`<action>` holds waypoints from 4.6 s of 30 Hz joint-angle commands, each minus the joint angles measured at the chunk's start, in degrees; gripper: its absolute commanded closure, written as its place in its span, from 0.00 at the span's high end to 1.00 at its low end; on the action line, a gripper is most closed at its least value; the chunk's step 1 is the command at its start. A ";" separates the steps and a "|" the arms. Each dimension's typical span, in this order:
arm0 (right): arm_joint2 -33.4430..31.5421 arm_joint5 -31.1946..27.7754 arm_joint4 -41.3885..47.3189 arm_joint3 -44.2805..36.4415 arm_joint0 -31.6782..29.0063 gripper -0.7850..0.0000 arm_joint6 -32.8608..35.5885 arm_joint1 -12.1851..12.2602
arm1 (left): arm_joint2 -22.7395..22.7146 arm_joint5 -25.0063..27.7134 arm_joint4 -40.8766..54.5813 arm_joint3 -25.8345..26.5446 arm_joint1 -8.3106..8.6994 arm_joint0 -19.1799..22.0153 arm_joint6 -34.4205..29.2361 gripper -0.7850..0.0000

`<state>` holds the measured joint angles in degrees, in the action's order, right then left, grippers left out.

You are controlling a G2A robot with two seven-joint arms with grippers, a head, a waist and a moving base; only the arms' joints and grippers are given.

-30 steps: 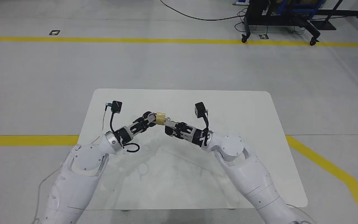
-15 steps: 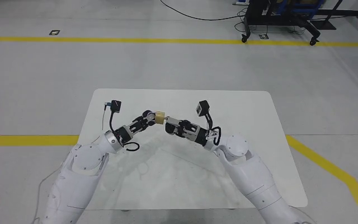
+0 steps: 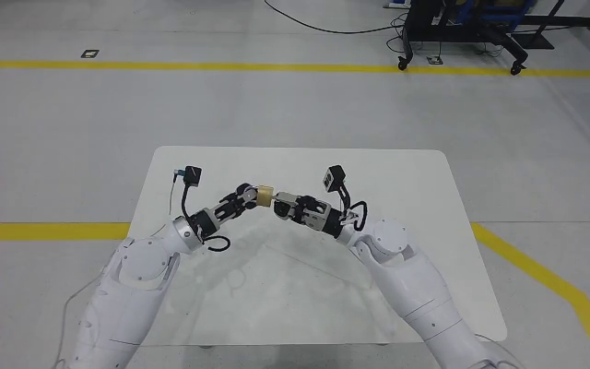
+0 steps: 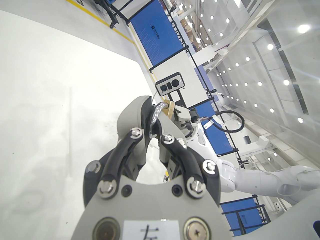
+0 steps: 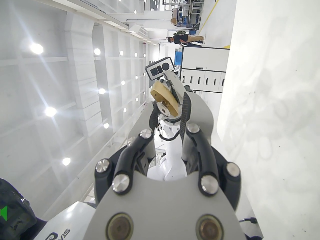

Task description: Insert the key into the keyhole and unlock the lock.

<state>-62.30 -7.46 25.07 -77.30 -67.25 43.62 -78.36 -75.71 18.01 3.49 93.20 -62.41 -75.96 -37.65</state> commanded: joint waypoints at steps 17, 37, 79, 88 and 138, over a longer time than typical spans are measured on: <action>0.72 1.60 10.05 3.30 1.27 0.00 6.79 -0.35 | -0.23 1.74 -1.85 0.44 0.16 -0.42 0.39 0.00; 1.05 2.13 9.60 3.18 1.42 0.42 6.56 -0.12 | -0.29 -0.58 -0.83 -0.18 0.11 -0.01 1.26 0.00; 8.37 -17.65 -17.08 0.44 2.52 0.00 -10.81 -1.01 | -1.05 -40.24 36.90 -10.16 -0.81 6.81 -9.21 0.00; 8.93 -18.82 -16.46 2.42 3.63 0.00 -12.24 -1.51 | -1.19 -39.24 37.07 -9.60 -0.65 6.40 -9.22 0.00; 10.40 -8.65 14.16 11.35 7.90 0.01 6.86 -3.87 | -1.89 -28.51 35.72 -6.21 -0.37 4.12 -10.78 0.00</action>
<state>-51.94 -16.13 39.77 -65.80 -59.35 50.66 -82.24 -77.59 -10.67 39.24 86.97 -62.78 -71.85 -48.54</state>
